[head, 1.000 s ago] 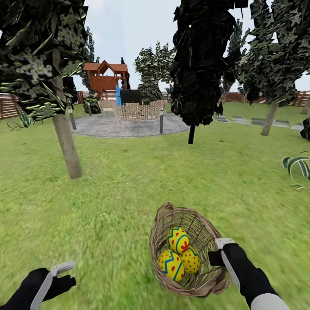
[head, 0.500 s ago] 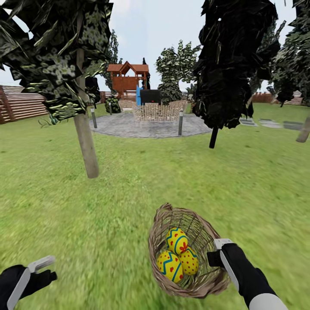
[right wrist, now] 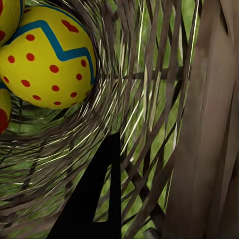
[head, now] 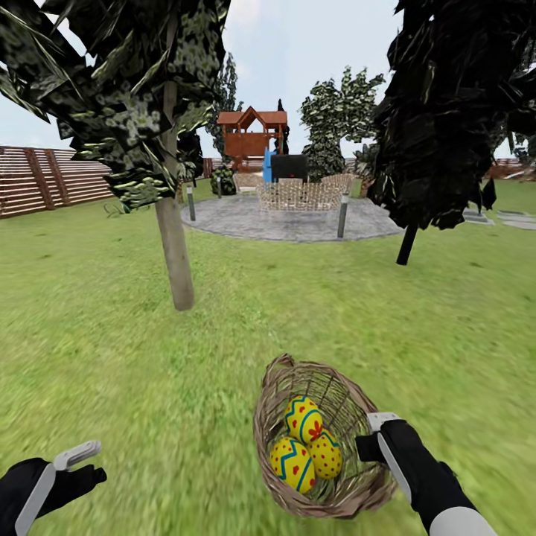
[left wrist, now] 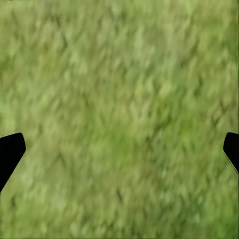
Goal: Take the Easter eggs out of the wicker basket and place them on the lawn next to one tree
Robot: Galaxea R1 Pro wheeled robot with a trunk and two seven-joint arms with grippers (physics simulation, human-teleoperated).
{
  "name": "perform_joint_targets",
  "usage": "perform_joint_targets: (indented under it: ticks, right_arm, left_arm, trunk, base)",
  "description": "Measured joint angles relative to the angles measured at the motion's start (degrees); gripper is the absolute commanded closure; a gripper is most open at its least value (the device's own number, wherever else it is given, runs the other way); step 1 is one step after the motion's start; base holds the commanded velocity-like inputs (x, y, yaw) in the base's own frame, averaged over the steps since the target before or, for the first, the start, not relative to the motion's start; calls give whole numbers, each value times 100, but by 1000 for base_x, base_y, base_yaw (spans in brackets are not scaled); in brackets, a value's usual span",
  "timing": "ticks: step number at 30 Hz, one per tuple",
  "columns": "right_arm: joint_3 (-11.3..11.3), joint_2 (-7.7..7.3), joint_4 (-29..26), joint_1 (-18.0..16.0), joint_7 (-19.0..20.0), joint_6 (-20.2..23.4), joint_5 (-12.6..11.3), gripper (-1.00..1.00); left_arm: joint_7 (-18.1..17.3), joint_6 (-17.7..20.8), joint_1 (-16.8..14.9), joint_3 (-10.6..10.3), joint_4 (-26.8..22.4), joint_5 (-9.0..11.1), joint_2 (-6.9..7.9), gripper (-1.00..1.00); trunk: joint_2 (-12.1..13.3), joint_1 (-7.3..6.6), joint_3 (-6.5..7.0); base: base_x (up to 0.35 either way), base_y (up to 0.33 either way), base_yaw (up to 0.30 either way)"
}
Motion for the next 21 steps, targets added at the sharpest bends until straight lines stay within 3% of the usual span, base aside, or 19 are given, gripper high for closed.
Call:
perform_joint_targets:
  ticks: [21]
  right_arm:
    - [8, 7, 0, -1, -1, 0, 0, 100]
  left_arm:
    - [-2, -8, 0, -5, 0, 0, -11, -100]
  trunk:
    - [0, 0, 0]
  base:
    - [347, 0, 247]
